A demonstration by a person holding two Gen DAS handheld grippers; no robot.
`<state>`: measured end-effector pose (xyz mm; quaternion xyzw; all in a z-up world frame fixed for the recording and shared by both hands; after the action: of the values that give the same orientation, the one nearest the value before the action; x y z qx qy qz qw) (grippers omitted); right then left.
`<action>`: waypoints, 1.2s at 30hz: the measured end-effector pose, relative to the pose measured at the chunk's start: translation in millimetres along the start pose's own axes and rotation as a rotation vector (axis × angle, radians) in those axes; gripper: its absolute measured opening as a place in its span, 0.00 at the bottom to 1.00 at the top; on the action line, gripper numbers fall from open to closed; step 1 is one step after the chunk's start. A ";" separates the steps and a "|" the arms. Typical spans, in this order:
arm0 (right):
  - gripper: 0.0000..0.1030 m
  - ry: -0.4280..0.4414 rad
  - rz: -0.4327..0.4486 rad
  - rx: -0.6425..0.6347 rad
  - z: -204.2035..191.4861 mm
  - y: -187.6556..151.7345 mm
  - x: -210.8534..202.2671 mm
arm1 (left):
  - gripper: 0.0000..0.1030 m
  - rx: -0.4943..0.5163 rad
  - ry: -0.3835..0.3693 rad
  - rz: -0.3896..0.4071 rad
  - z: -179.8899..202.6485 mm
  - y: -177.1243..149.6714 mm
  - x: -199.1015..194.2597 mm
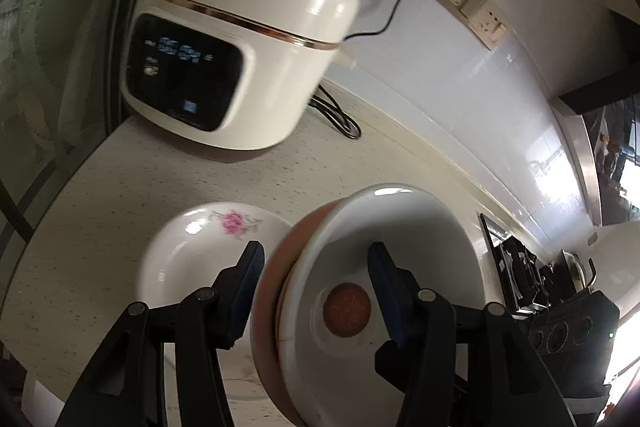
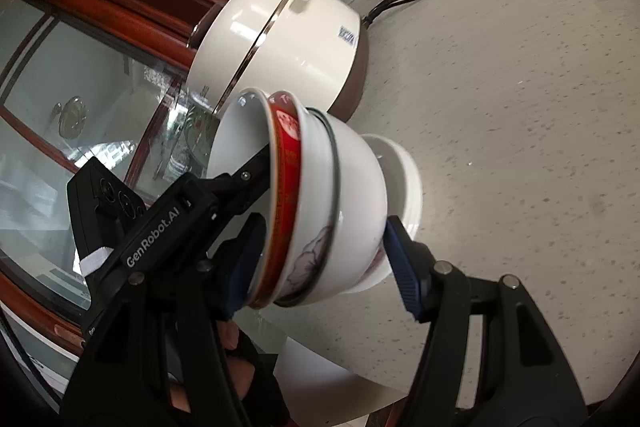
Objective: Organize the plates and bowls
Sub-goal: 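Grip the bowl stack with both tools and lift it off the counter, then lower the bowl stack onto the pink-flower plate stack and release both tools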
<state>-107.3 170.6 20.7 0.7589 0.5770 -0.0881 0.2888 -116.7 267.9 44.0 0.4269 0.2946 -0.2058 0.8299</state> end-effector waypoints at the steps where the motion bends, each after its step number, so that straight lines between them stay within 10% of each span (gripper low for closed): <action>1: 0.63 0.000 -0.005 -0.001 -1.4 -0.6 3.8 | 0.52 -0.006 0.003 0.001 -3.7 0.5 -0.5; 19: 0.63 -0.100 -0.068 -0.062 6.9 0.5 58.4 | 0.57 -0.124 -0.022 -0.054 -57.1 -2.3 33.5; 25: 0.85 -0.210 0.001 -0.209 -1.9 16.2 45.5 | 0.72 -0.160 -0.045 -0.027 -66.7 1.4 31.0; 36: 0.89 -0.228 0.300 -0.289 11.0 24.5 -29.2 | 1.00 -0.135 0.010 0.168 -64.0 7.7 -9.1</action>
<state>-91.8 136.5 33.6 0.7721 0.4281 -0.0459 0.4675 -138.9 326.1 25.0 0.3943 0.2748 -0.1130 0.8696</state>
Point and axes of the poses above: each gripper's, at about its wrist camera, not at the fingertips, and x roughly the way its jaws point, z to its right, y to its top, the point moved 7 cm from there along x, roughly the way its jaws point, and after that the axes turned 5 degrees about y, right-handed, at the moved point
